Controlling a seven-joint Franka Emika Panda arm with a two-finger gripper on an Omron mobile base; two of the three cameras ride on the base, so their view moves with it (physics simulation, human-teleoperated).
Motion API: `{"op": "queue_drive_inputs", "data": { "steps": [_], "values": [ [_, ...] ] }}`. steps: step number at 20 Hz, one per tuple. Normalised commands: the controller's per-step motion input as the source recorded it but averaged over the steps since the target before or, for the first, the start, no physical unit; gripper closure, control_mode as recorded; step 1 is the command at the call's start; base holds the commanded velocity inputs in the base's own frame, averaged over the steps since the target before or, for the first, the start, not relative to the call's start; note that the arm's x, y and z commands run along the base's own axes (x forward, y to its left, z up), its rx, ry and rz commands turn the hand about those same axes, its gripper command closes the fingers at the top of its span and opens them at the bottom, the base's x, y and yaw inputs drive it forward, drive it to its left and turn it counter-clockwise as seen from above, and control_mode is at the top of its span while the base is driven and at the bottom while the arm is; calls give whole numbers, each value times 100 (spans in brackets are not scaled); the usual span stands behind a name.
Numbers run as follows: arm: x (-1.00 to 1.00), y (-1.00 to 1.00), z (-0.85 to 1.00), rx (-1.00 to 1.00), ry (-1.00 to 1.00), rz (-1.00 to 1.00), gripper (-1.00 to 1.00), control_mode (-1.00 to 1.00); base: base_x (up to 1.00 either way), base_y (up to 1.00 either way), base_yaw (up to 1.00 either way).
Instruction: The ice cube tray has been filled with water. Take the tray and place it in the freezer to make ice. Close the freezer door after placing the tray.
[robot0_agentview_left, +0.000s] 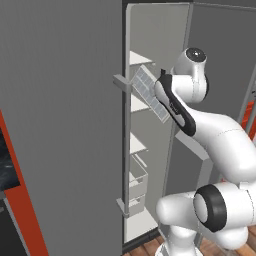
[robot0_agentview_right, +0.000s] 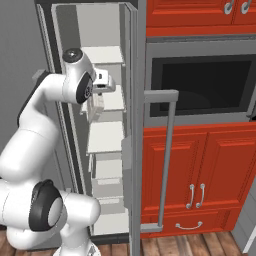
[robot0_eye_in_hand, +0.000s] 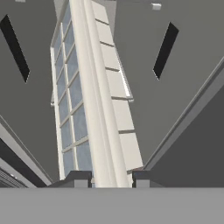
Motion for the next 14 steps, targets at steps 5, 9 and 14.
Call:
{"op": "queue_drive_inputs", "data": {
  "steps": [5, 9, 14],
  "values": [
    [0, 0, -10, -1, 0, 1, 100, -100, 0, 0, 0],
    [0, 0, -27, -3, 0, 0, 100, -100, 0, 0, 0],
    [0, 0, -40, -4, 0, 1, 100, -100, 0, 0, 0]
  ]
}}
